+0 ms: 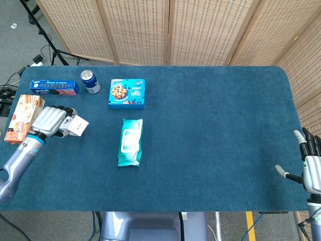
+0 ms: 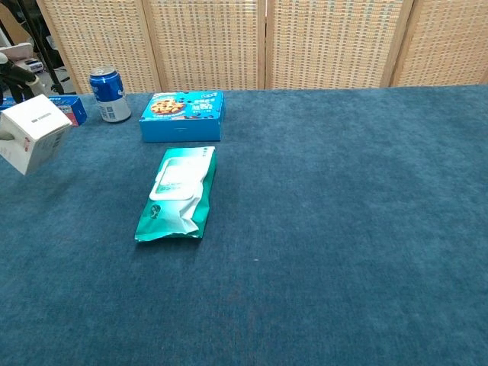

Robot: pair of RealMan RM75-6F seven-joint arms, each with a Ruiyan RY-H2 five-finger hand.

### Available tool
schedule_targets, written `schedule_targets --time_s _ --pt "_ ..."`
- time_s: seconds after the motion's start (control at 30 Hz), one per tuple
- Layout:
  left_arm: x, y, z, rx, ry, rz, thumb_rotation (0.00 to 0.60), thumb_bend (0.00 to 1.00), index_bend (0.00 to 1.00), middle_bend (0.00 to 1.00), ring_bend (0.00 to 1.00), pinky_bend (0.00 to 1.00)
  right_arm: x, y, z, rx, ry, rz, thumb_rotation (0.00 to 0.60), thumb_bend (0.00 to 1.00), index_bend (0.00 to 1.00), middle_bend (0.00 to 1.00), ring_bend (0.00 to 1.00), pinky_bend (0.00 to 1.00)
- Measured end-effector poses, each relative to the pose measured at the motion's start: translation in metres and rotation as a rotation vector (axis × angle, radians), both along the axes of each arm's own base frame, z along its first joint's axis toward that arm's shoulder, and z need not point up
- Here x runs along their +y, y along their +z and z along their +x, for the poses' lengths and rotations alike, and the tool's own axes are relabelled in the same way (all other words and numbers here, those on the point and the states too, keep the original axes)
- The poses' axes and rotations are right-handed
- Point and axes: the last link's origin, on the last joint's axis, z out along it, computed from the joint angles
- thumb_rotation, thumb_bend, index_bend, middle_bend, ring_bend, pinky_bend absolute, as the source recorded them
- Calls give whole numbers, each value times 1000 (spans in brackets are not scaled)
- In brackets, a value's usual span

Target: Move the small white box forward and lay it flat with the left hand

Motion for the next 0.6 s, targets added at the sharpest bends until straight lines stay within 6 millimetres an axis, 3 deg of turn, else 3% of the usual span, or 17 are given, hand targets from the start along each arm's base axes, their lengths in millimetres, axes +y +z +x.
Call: schedule_targets --time_s 0.23,0.4,0.6 --pt "-31 8 -3 153 32 -15 600 301 425 436 328 390 3 3 2 -13 13 -2 600 0 0 0 0 0" --pt "-42 8 -9 250 94 24 600 302 425 436 328 390 4 5 2 -20 18 -3 600 0 0 0 0 0" --pt "-47 -13 -15 262 200 49 600 296 425 436 328 390 5 6 2 -25 23 -5 600 0 0 0 0 0"
